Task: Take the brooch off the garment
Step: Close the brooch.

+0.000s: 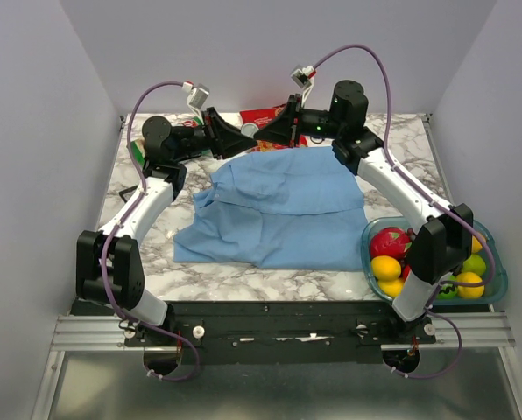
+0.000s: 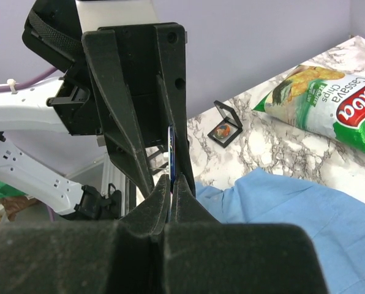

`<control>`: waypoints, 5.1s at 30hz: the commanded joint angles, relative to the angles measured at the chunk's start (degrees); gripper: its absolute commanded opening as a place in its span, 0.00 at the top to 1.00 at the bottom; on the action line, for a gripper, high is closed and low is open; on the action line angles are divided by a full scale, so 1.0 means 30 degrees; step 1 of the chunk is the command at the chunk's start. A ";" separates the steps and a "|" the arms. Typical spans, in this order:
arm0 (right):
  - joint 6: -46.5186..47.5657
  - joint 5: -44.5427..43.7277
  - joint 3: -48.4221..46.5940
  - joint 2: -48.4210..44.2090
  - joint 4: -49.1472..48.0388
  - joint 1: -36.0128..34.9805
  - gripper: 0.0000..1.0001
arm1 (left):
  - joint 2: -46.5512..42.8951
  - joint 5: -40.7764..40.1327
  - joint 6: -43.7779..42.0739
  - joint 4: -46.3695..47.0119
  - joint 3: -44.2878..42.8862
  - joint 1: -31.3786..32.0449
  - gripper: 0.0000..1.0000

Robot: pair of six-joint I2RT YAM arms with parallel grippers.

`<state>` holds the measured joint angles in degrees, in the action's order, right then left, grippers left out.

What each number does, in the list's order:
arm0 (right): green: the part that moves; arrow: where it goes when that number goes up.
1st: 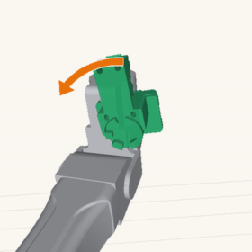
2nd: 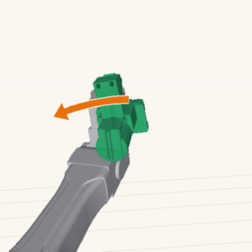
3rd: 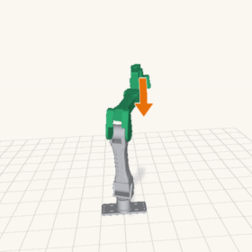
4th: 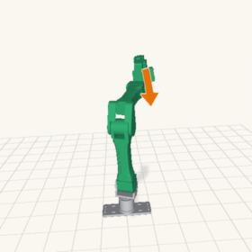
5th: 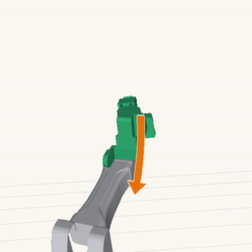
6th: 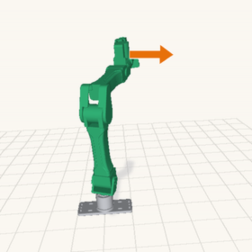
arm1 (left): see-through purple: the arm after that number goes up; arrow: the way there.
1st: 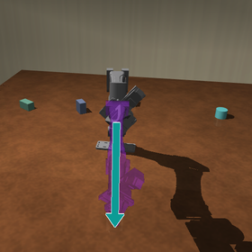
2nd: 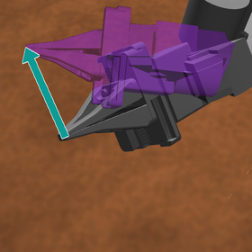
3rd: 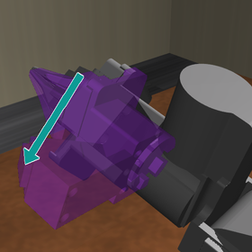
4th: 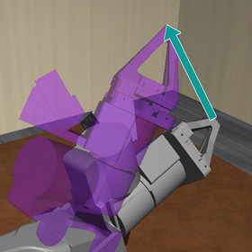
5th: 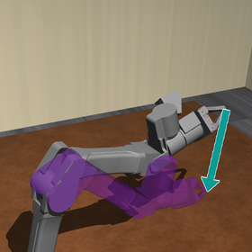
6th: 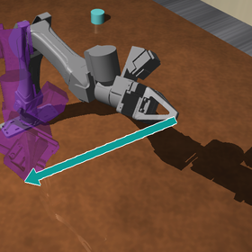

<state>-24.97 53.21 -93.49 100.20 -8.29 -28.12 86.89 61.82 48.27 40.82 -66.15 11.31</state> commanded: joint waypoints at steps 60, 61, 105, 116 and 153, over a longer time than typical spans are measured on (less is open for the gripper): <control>0.2963 0.1423 0.0608 -0.0940 -0.0077 -0.0470 1.00 | 0.1182 -0.2854 0.1781 -0.1595 -0.1710 -0.1017 0.67; 0.2992 0.1452 0.0608 -0.0940 -0.0077 -0.0442 1.00 | 0.1211 -0.2738 0.1694 -0.1449 -0.1681 -0.0958 0.67; 1.2806 0.2009 -0.2029 -0.1526 0.5021 -0.2814 1.00 | 0.1476 -0.4492 -0.9290 -1.4244 -0.5606 0.2558 0.96; 1.3011 0.1892 -0.2175 -0.1380 0.5050 -0.3107 1.00 | 0.1534 -0.5051 -0.9733 -1.4925 -0.6279 0.2675 0.83; 0.9554 0.1364 -0.1091 -0.0969 0.3819 -0.1525 1.00 | -0.2627 0.2032 -1.7879 -1.8794 -0.4903 0.0712 0.11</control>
<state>5.02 55.22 -96.57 96.99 5.98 -32.32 77.91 57.43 -3.44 -13.87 -80.97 12.73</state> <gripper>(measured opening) 0.012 0.961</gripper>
